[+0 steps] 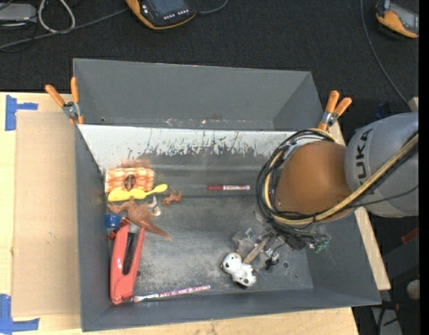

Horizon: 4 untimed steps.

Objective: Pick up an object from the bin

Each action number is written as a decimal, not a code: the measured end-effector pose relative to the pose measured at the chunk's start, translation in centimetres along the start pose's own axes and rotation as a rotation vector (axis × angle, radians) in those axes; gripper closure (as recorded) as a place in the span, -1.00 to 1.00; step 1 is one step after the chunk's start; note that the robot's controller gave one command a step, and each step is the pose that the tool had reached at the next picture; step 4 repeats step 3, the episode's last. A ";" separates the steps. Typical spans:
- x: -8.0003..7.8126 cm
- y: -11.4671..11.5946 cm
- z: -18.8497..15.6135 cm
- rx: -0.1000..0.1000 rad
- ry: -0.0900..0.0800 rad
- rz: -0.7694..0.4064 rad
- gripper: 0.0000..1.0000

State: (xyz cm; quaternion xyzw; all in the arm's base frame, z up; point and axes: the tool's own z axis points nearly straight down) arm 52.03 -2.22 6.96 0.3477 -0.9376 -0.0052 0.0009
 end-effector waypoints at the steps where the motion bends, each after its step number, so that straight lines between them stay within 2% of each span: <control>1: 0.6 -0.3 -4.8 -0.005 0.003 -0.004 1.00; 2: 0.0 -0.7 -8.4 -0.006 0.001 0.035 1.00; 3: 1.6 -1.6 -11.9 -0.005 0.001 0.038 1.00; 4: 1.6 -1.6 -11.9 -0.005 0.001 0.038 1.00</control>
Offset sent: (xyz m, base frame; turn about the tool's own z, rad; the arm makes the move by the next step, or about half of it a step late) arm 0.0037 -0.0059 0.0831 0.0331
